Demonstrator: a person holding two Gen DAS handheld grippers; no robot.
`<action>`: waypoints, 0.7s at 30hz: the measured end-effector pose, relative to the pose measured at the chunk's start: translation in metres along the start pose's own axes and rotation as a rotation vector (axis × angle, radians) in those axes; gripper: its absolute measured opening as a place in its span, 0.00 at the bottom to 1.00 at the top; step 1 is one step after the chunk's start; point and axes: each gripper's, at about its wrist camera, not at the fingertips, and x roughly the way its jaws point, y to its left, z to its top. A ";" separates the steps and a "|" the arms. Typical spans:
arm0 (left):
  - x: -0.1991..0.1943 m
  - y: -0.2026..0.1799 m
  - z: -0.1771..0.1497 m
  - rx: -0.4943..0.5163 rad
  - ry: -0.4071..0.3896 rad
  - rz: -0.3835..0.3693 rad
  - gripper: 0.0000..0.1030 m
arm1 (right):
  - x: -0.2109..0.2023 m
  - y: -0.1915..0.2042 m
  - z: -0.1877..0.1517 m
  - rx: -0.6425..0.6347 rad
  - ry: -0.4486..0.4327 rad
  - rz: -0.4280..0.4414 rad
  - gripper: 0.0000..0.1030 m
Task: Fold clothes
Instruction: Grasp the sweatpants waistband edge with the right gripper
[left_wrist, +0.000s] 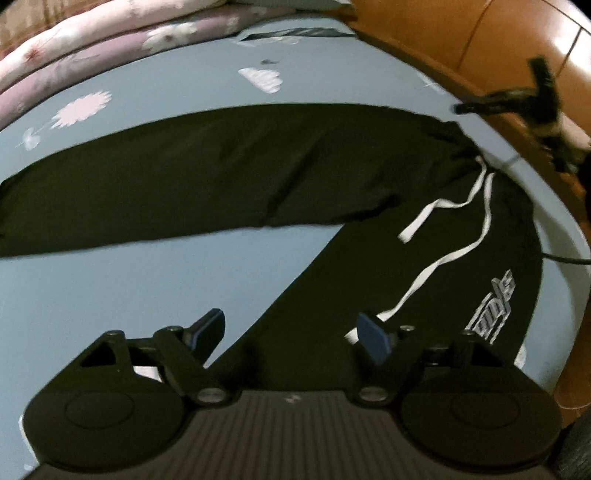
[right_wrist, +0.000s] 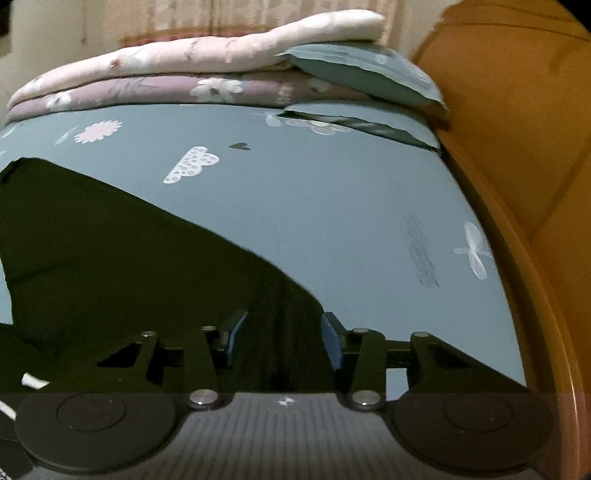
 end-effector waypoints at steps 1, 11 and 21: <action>0.002 -0.003 0.003 0.009 0.001 -0.008 0.75 | 0.008 -0.001 0.007 -0.016 0.003 0.014 0.41; 0.022 -0.001 0.013 -0.006 0.055 -0.005 0.75 | 0.103 -0.008 0.037 -0.113 0.108 0.077 0.34; 0.048 0.002 0.024 -0.003 0.122 -0.015 0.75 | 0.143 -0.014 0.040 -0.181 0.134 0.187 0.34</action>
